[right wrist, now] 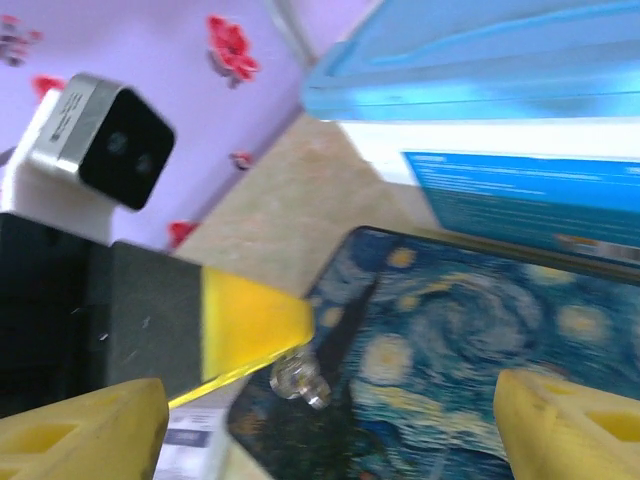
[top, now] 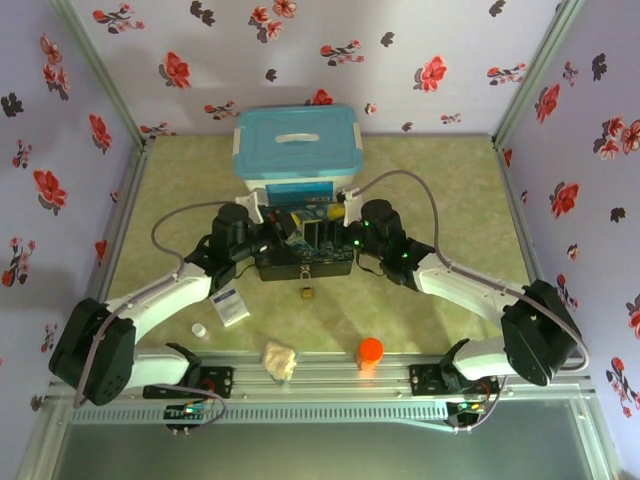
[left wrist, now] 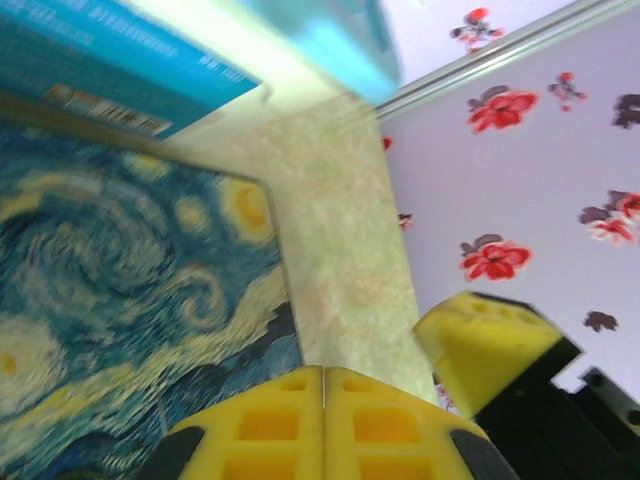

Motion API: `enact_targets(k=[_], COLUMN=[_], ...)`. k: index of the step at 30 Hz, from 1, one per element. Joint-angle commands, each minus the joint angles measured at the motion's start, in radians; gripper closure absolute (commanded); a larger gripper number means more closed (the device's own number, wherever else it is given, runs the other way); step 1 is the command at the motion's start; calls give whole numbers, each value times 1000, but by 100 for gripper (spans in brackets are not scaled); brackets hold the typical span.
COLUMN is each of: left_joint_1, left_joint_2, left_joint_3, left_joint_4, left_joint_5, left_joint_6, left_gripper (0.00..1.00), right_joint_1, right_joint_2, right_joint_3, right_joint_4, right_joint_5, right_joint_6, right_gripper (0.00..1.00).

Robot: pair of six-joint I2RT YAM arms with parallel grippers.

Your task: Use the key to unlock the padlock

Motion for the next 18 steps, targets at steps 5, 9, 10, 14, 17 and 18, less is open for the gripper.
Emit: enact_targets(k=[5,9,10,14,17,18], left_joint_1=[36,51,55,57,57,58], left_joint_2=[-73,-132,-150,-178,-174,-174], left_joint_3=[0,19,24,30,26,28], left_joint_4=[259,211,199,191,209,211], left_joint_5=[221,272,291,337,344,344], left_joint_6=[127,176,191,206,192,190], left_gripper=[100,100,100,100,100,100], right_joint_1=[-19,-91,-116,-135,-121,-120], right_joint_2=[19,74,96,167,184,186], right_joint_3=[-69,-127,-131,-83,-69,-82], right_joint_4=[384,730,819,911,925,956], right_joint_5=[-266,-399,-419,-515,-531,-522], right_joint_6=[200,395,459,533,534,542], right_gripper=[31,37,39,46,49,49])
